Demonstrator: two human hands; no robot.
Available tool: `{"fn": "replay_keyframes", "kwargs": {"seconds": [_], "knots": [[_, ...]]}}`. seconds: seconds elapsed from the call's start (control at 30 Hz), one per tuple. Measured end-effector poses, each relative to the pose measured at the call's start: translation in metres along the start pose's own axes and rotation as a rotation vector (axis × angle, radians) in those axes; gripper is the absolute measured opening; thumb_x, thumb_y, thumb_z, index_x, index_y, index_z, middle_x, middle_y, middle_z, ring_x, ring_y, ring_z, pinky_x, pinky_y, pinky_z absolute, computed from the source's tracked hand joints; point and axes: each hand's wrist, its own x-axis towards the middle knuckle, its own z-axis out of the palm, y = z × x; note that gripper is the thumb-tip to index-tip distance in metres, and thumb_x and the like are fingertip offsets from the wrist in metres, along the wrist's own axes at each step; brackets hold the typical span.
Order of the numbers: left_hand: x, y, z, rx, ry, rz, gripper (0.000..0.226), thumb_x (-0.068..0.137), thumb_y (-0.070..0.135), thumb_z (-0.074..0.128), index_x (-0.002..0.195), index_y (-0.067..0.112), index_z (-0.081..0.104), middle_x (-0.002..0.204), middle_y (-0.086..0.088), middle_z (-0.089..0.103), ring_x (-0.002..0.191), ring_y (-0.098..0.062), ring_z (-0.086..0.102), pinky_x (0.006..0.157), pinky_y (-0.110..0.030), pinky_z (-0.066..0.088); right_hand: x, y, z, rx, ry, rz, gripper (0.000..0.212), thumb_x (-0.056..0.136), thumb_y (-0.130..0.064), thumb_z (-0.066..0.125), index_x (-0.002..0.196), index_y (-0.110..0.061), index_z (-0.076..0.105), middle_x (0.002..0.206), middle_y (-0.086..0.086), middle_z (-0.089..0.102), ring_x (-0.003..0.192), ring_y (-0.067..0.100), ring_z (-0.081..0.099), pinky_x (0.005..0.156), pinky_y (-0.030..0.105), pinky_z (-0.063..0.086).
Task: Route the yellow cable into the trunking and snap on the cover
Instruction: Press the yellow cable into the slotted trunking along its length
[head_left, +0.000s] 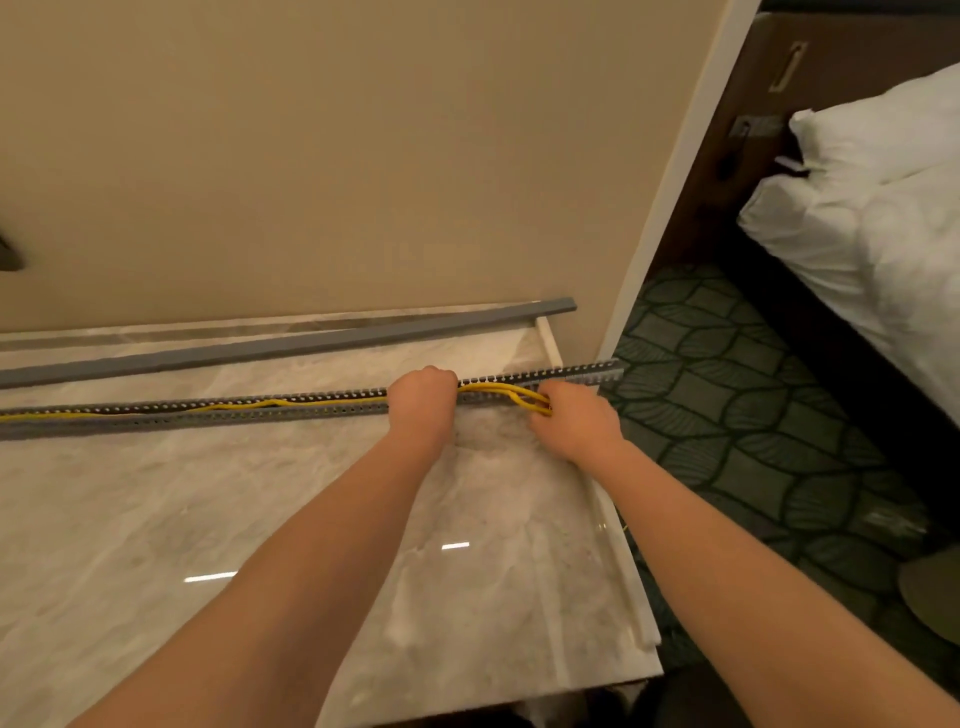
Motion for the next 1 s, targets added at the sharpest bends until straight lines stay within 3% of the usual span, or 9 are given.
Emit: {"fn": "replay_keyframes", "kwargs": {"seconds": [0.1, 0.27, 0.37, 0.43, 0.57, 0.67, 0.77, 0.87, 1.0], "knots": [[0.004, 0.006, -0.004, 0.024, -0.015, 0.012, 0.027, 0.087, -0.001, 0.054, 0.108, 0.013, 0.064, 0.106, -0.007, 0.065, 0.096, -0.028, 0.064, 0.065, -0.031, 0.043, -0.004, 0.002, 0.002, 0.060, 0.038, -0.005, 0.017, 0.088, -0.030, 0.053, 0.072, -0.026, 0.049, 0.069, -0.003, 0.053, 0.076, 0.027, 0.062, 0.057, 0.029, 0.039], [0.009, 0.021, -0.004, 0.082, -0.078, 0.023, 0.027, 0.088, 0.000, 0.053, 0.108, 0.013, 0.065, 0.106, -0.005, 0.066, 0.095, -0.025, 0.065, 0.065, -0.030, 0.042, -0.006, 0.022, -0.007, 0.042, 0.030, 0.139, 0.054, 0.075, -0.069, 0.056, 0.051, -0.021, 0.048, 0.050, -0.005, 0.049, 0.047, 0.014, 0.050, 0.044, 0.023, 0.033], [0.014, 0.027, -0.006, 0.105, -0.133, -0.003, 0.028, 0.087, -0.001, 0.054, 0.106, 0.014, 0.067, 0.103, -0.003, 0.067, 0.092, -0.024, 0.065, 0.068, -0.029, 0.046, 0.000, 0.037, -0.014, 0.274, -0.060, 0.150, 0.048, 0.070, -0.060, 0.067, 0.054, -0.018, 0.050, 0.051, 0.000, 0.045, 0.048, 0.016, 0.046, 0.049, 0.028, 0.037], [0.017, 0.032, -0.008, 0.112, -0.175, -0.030, 0.029, 0.087, -0.001, 0.054, 0.109, 0.013, 0.067, 0.107, -0.004, 0.066, 0.096, -0.026, 0.065, 0.078, -0.031, 0.052, 0.004, 0.041, -0.021, 0.480, -0.124, 0.150, 0.039, 0.070, -0.051, 0.073, 0.066, -0.016, 0.056, 0.058, 0.002, 0.050, 0.054, 0.016, 0.049, 0.052, 0.031, 0.042], [0.023, 0.043, -0.013, 0.137, -0.244, -0.076, 0.032, 0.087, -0.001, 0.053, 0.115, 0.009, 0.065, 0.118, -0.008, 0.064, 0.106, -0.031, 0.063, 0.090, -0.044, 0.053, 0.018, 0.050, -0.038, 0.675, -0.142, 0.143, 0.018, 0.080, -0.030, 0.070, 0.079, -0.014, 0.063, 0.063, 0.001, 0.058, 0.051, 0.013, 0.049, 0.045, 0.025, 0.041], [0.026, 0.048, -0.014, 0.151, -0.266, -0.116, 0.034, 0.088, -0.001, 0.051, 0.118, 0.010, 0.064, 0.120, -0.007, 0.064, 0.108, -0.031, 0.062, 0.091, -0.045, 0.051, 0.033, 0.058, -0.056, 0.631, -0.122, 0.055, 0.002, 0.083, -0.016, 0.068, 0.082, -0.015, 0.069, 0.069, -0.002, 0.062, 0.057, 0.006, 0.052, 0.050, 0.018, 0.039], [0.028, 0.054, -0.015, 0.157, -0.290, -0.153, 0.033, 0.088, 0.001, 0.052, 0.118, 0.012, 0.064, 0.118, -0.006, 0.063, 0.106, -0.030, 0.062, 0.091, -0.045, 0.051, 0.043, 0.065, -0.068, 0.482, -0.139, -0.083, 0.007, 0.086, -0.015, 0.067, 0.090, -0.015, 0.073, 0.078, -0.004, 0.066, 0.068, 0.003, 0.055, 0.056, 0.014, 0.039], [0.028, 0.059, -0.016, 0.175, -0.297, -0.180, 0.031, 0.089, 0.004, 0.053, 0.117, 0.013, 0.064, 0.118, -0.005, 0.064, 0.106, -0.029, 0.062, 0.091, -0.046, 0.051, 0.053, 0.068, -0.070, 0.345, -0.130, -0.184, 0.014, 0.089, -0.014, 0.063, 0.097, -0.013, 0.074, 0.085, -0.004, 0.066, 0.071, 0.003, 0.053, 0.063, 0.019, 0.040], [0.028, 0.059, -0.016, 0.182, -0.302, -0.186, 0.031, 0.090, 0.004, 0.053, 0.116, 0.014, 0.064, 0.116, -0.003, 0.064, 0.103, -0.028, 0.063, 0.090, -0.044, 0.051, 0.066, 0.069, -0.070, 0.202, -0.088, -0.289, 0.015, 0.091, -0.014, 0.060, 0.097, -0.015, 0.074, 0.076, -0.017, 0.051, 0.074, 0.005, 0.050, 0.072, 0.026, 0.040]]}}
